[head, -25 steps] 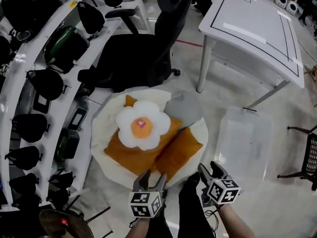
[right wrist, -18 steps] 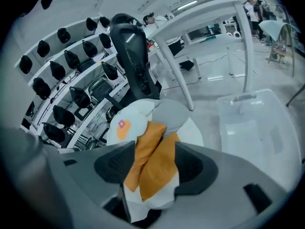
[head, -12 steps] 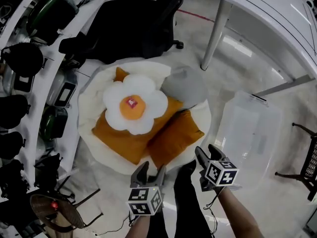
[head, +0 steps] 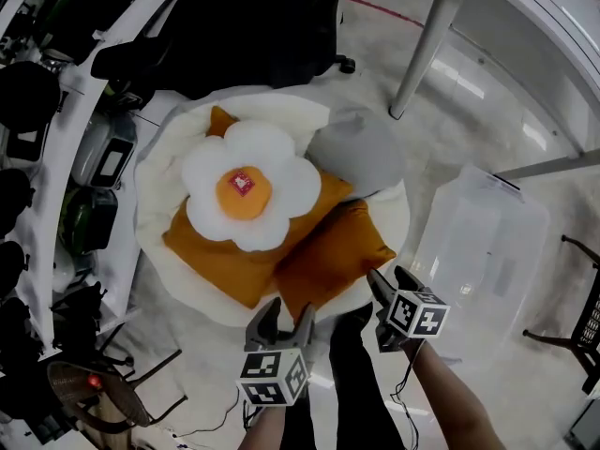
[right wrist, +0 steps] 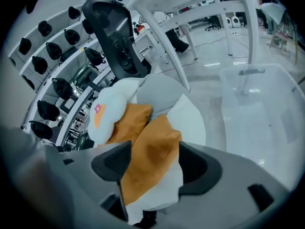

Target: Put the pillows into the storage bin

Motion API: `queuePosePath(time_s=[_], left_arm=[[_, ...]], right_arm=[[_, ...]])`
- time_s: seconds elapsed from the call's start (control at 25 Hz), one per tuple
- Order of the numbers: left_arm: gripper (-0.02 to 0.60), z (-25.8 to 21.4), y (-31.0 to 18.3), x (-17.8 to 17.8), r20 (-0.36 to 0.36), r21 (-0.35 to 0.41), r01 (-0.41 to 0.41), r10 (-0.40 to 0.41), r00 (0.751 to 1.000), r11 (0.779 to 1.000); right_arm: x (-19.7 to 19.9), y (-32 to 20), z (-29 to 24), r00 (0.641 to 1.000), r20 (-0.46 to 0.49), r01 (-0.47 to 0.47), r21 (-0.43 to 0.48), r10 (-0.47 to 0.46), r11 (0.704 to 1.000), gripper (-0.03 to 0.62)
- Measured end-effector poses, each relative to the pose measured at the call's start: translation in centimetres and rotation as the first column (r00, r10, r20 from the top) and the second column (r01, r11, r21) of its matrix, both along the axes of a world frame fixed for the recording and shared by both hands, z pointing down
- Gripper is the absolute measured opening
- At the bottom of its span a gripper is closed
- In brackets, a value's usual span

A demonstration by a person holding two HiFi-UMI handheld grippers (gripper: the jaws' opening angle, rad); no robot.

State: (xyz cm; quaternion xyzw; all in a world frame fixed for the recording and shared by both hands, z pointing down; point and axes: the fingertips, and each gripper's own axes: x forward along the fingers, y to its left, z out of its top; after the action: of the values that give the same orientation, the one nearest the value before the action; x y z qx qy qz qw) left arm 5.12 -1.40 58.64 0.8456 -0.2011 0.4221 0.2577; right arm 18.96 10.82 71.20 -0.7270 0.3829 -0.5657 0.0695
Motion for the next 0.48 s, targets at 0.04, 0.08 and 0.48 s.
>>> queuePosePath(time_s=[0.04,0.08,0.48], left_arm=[[0.247,0.5,0.0,0.0,0.002,-0.006,0.006,-0.006,1.000,1.000],[0.247,0.9,0.0,0.0,0.004,-0.013,0.014,-0.014,1.000,1.000],[0.245,3.0,0.6,0.1,0.011,-0.050,0.050,-0.049,0.999,0.998]], right_arm=[[0.2,0.0,0.6,1.000,-0.002,0.000,-0.006,0.000,1.000,0.300],[0.4,0.0,1.2,1.000,-0.001,-0.001,-0.010,0.001,1.000,0.305],[2.6,-1.1,4.6,0.995,0.058,-0.076,-0.027,0.077,0.997,0.291]])
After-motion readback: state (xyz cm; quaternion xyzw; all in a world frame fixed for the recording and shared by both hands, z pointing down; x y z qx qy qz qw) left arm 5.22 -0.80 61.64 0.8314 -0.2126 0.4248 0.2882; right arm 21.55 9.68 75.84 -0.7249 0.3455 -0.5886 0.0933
